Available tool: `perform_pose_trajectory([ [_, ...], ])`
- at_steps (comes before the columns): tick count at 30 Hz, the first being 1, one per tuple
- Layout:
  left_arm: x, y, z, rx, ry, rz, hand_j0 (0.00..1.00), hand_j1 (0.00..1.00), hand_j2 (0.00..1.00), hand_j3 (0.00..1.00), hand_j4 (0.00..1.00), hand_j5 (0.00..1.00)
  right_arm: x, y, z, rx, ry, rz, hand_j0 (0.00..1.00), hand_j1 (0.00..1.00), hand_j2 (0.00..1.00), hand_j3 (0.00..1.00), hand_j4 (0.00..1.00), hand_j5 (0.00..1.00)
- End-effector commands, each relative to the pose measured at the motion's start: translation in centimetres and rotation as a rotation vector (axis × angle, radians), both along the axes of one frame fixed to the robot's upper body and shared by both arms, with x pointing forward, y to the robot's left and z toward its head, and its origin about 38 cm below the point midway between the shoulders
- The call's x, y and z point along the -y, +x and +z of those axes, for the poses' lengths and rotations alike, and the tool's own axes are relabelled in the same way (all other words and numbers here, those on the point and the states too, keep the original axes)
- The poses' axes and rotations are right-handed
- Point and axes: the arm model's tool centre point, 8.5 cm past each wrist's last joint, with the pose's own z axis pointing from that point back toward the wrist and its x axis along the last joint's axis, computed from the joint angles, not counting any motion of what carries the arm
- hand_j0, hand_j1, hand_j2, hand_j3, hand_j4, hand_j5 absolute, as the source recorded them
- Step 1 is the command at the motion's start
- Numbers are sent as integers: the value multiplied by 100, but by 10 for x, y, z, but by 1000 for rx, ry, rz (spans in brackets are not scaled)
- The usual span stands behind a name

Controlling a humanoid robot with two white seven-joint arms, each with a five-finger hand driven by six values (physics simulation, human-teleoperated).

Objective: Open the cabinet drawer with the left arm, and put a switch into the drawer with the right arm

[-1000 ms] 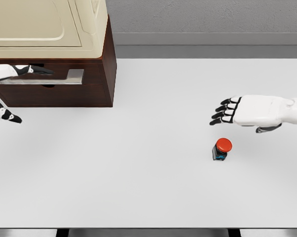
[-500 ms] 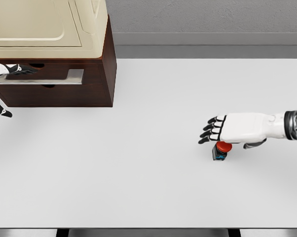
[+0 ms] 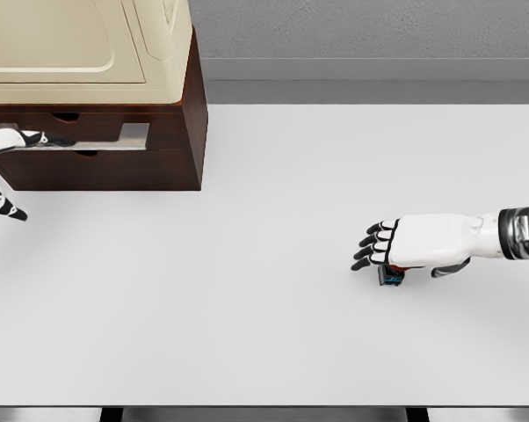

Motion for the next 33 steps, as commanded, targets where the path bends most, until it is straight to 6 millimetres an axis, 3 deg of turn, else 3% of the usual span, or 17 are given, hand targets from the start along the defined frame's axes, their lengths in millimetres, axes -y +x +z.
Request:
perform_pose_trajectory([
  [1,13,-5,-6,-23,-32,-53,100,100,100,100,100,100,0,0,0,-2,3,-3,100,100,100,100,100,100],
  [16,17,-30,2,-35,13,-165,100,100,100,100,100,100,1,2,4,11,3,-5,100,100,100,100,100,100],
  [33,-1,-58,5,-65,37,-264,100,100,100,100,100,100,0,2,4,10,4,-4,100,100,100,100,100,100],
])
